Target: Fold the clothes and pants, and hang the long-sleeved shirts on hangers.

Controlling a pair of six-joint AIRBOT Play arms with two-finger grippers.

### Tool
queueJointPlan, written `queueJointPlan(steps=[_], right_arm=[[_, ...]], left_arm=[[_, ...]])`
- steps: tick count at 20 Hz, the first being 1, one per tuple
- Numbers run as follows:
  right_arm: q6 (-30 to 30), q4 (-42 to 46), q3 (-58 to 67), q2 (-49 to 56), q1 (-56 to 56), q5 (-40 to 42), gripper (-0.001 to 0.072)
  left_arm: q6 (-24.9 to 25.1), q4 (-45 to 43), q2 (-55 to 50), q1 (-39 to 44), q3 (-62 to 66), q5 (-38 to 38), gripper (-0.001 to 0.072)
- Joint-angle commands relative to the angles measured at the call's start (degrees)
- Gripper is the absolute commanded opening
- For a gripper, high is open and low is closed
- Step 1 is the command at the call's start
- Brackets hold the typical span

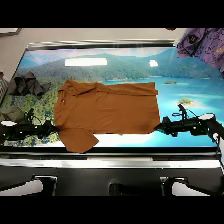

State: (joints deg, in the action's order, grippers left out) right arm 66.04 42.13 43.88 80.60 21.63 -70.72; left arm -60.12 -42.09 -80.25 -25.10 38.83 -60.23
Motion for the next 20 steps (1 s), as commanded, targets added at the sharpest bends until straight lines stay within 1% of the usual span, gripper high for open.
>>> queueJointPlan(steps=[1, 4, 5, 7, 9, 11, 13, 15, 16, 17, 19, 20], right_arm=[[-0.5, -1.5, 0.8, -0.2, -0.3, -1.3, 0.0024], [-0.1, 0.1, 7.6, -1.0, -5.8, -0.3, 0.0023], [1.9, 2.2, 11.6, -1.0, -8.4, 0.9, 0.0023], [7.8, 10.0, 22.7, -1.0, -14.0, 4.1, 0.0023], [12.8, 19.2, 35.8, -1.0, -18.1, 6.2, 0.0023], [15.1, 26.0, 50.0, -1.0, -20.5, 6.9, 0.0024], [16.0, 27.6, 64.5, -1.2, -21.2, 5.8, 0.0024], [17.6, 28.3, 77.0, -2.6, -21.2, 4.2, 0.0024], [17.9, 28.4, 79.8, -4.7, -21.2, 4.7, 0.0024], [18.1, 28.4, 80.0, -8.2, -21.2, 5.7, 0.0024], [18.5, 28.9, 78.6, -15.4, -21.2, 4.4, 0.0025], [19.8, 29.2, 78.0, -18.6, -21.2, 3.1, 0.0025]], left_arm=[[0.1, 1.8, -0.1, 1.7, 2.3, -0.5, 0.0019], [-2.7, 2.0, 0.0, 3.9, 9.7, -1.7, 0.0017], [-4.3, 2.0, 0.0, 5.1, 13.8, -1.7, 0.0017], [-8.5, -0.2, 0.0, 7.5, 24.1, -1.9, 0.0017], [-12.6, -5.2, 0.0, 9.8, 37.2, -2.8, 0.0016], [-17.0, -12.2, 0.0, 11.6, 53.6, -4.2, 0.0016], [-20.6, -18.8, 0.1, 12.4, 69.7, -6.5, 0.0017], [-24.6, -23.9, 1.1, 12.5, 82.8, -9.0, 0.0017], [-26.4, -25.6, 3.3, 12.5, 86.0, -8.5, 0.0017], [-27.6, -27.3, 7.1, 12.5, 85.7, -7.2, 0.0017], [-29.3, -30.5, 15.8, 12.5, 81.5, -5.6, 0.0017], [-29.5, -31.9, 20.1, 12.5, 78.8, -5.0, 0.0017]])
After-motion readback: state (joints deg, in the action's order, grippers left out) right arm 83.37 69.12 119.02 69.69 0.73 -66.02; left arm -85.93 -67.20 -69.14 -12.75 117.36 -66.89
